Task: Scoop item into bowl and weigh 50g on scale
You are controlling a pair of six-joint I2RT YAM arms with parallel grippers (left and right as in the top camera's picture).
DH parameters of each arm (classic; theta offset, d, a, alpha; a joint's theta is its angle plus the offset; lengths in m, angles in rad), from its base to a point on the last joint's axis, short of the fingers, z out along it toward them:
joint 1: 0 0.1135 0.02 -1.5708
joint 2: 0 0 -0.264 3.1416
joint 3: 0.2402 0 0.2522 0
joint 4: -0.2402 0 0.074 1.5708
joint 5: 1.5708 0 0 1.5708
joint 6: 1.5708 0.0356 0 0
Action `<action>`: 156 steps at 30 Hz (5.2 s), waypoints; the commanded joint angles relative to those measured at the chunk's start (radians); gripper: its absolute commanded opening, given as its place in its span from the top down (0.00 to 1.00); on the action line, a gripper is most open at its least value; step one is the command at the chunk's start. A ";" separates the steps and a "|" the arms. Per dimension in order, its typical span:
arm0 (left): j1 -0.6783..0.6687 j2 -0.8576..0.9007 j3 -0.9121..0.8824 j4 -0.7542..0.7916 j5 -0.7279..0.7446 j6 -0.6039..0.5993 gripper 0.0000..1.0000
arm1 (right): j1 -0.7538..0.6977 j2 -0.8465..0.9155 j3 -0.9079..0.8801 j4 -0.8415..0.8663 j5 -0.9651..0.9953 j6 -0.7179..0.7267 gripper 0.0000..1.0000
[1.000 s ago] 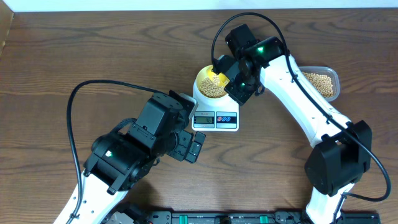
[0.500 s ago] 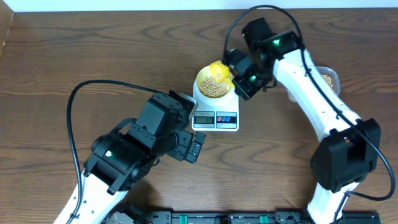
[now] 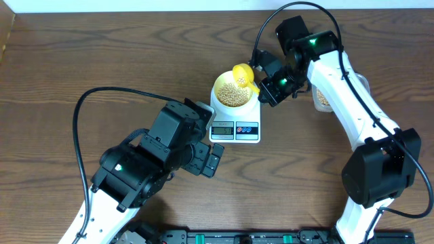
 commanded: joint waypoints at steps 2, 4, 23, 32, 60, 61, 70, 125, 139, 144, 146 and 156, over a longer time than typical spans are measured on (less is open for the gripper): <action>0.003 0.000 0.012 -0.003 -0.002 -0.005 0.00 | -0.006 -0.001 0.023 0.000 -0.026 0.008 0.99; 0.003 0.000 0.012 -0.003 -0.002 -0.005 0.00 | -0.007 -0.001 0.023 0.000 -0.026 0.008 0.99; 0.003 0.000 0.012 -0.003 -0.002 -0.006 0.00 | -0.286 -0.001 0.023 -0.113 -0.313 -0.059 0.99; 0.003 0.000 0.012 -0.002 -0.002 -0.005 0.00 | -0.532 -0.001 0.023 -0.290 -0.315 -0.199 0.99; 0.003 0.000 0.012 -0.002 -0.002 -0.006 0.00 | -0.558 -0.023 0.023 -0.243 0.274 0.119 0.99; 0.003 0.000 0.012 -0.002 -0.002 -0.005 0.00 | -0.552 -0.023 0.023 -0.243 0.286 0.132 0.98; 0.003 0.000 0.012 -0.003 -0.002 -0.006 0.00 | -0.495 -0.023 0.023 -0.238 0.419 0.227 0.98; 0.003 0.000 0.012 -0.002 -0.002 -0.006 0.00 | 0.158 -0.023 0.023 -0.055 0.306 -0.053 0.99; 0.003 0.000 0.012 -0.003 -0.002 -0.006 0.00 | 0.187 0.010 0.021 0.036 0.310 -0.055 0.99; 0.003 0.000 0.012 -0.002 -0.002 -0.005 0.00 | 0.210 0.031 0.020 0.037 0.379 -0.050 0.99; 0.003 0.000 0.012 -0.002 -0.002 -0.005 0.00 | 0.212 0.033 0.020 0.040 0.385 -0.044 0.99; 0.003 0.000 0.012 -0.003 -0.002 -0.006 0.00 | 0.212 0.042 0.005 0.054 0.404 -0.009 0.99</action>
